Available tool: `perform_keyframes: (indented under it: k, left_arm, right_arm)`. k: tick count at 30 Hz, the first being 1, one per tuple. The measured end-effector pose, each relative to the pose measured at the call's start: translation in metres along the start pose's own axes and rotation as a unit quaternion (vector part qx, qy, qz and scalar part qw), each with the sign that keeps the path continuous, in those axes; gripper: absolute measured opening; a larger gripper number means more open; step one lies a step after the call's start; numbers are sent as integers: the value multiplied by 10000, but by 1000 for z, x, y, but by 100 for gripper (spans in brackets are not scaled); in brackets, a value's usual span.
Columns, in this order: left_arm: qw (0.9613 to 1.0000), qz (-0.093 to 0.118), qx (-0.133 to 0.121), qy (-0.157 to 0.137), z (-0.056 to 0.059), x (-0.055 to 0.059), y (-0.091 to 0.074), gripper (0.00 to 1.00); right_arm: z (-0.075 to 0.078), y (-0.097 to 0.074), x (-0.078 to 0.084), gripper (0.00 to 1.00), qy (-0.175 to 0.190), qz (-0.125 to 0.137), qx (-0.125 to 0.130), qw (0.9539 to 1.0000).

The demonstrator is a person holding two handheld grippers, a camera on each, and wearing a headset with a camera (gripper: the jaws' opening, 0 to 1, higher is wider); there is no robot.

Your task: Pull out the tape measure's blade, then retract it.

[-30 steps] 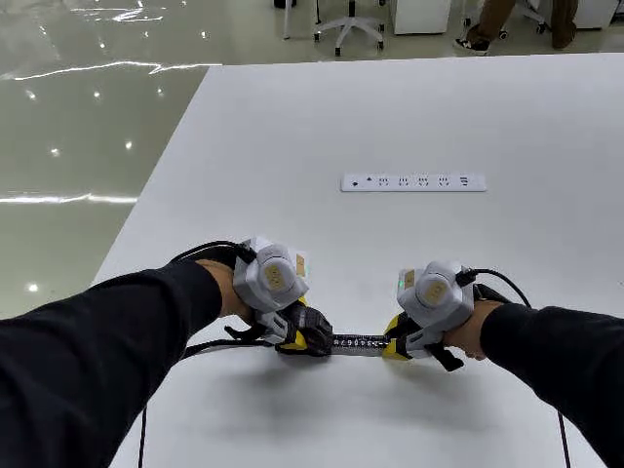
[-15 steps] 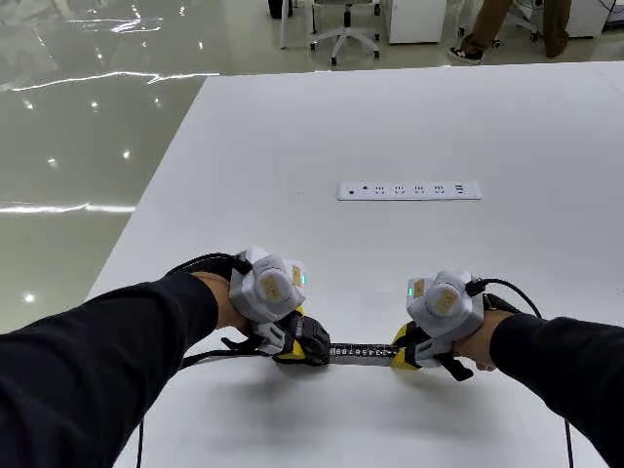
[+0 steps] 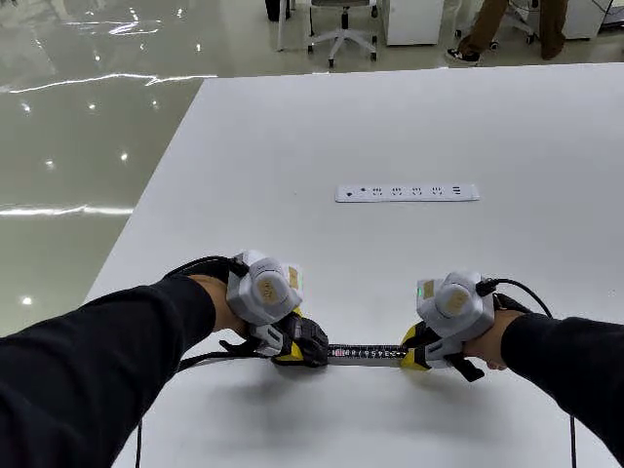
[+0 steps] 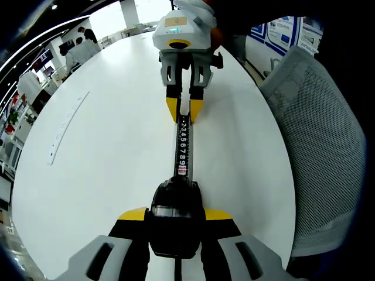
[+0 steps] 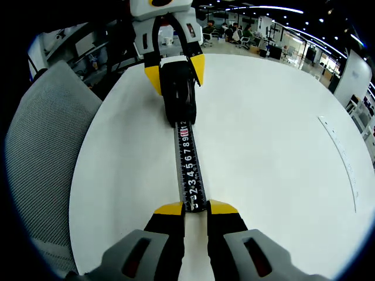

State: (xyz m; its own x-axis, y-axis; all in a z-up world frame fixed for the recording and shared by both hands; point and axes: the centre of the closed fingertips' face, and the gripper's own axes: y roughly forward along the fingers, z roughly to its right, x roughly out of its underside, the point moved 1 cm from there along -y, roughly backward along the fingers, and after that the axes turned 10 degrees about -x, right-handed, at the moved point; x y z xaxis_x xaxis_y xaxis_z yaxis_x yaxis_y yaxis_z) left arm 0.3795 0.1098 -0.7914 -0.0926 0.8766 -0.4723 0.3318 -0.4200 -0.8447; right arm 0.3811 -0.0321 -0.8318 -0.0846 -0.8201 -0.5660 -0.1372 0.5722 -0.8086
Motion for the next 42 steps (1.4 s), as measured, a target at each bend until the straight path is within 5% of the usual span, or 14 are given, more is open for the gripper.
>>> perform_keyframes:
  k: [42]
  left_arm:
    - [10000,3,-27,-31,0,-1,0,30]
  right_arm:
    - [1,-21,27,8,154,-39,39,9999]
